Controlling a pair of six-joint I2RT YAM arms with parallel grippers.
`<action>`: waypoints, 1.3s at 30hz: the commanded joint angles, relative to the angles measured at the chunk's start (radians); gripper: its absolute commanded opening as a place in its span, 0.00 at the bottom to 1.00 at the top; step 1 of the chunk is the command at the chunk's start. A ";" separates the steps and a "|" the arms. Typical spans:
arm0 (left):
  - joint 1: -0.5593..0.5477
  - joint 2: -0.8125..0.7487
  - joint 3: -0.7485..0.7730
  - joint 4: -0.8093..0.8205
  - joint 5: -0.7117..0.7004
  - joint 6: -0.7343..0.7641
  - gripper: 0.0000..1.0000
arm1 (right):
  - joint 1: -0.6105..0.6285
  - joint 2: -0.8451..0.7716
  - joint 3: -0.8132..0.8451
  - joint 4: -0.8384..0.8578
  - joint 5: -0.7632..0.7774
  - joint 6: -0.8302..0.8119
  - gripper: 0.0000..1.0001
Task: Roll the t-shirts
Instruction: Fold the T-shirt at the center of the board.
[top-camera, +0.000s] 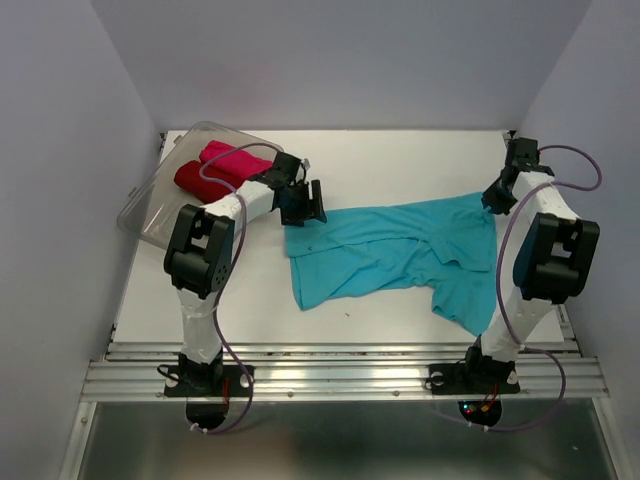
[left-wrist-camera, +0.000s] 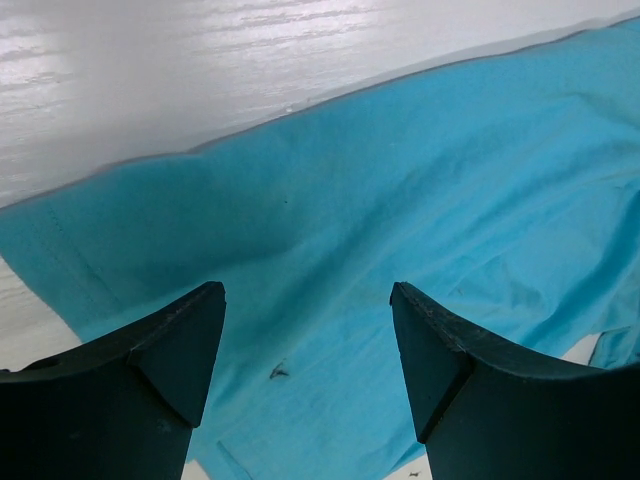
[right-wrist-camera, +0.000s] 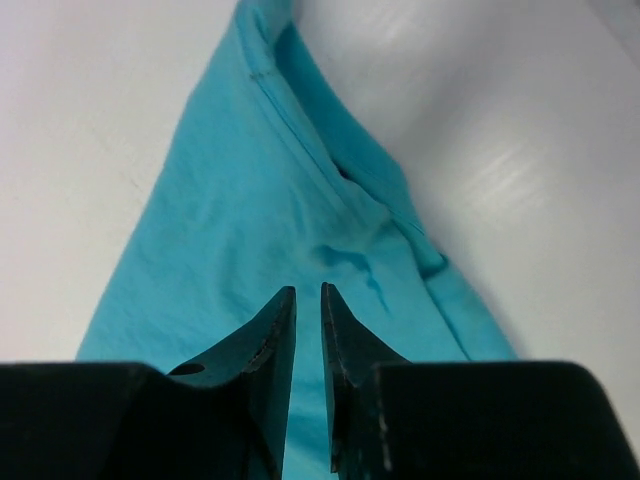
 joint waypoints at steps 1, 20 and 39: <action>-0.007 0.041 0.028 -0.008 0.002 0.007 0.78 | -0.008 0.110 0.133 0.051 -0.111 0.014 0.22; 0.010 0.138 0.012 -0.070 -0.144 0.036 0.77 | -0.008 0.528 0.487 0.051 0.027 -0.036 0.21; 0.021 0.130 0.005 -0.060 -0.141 0.033 0.77 | -0.008 0.242 0.146 0.172 0.053 -0.060 0.21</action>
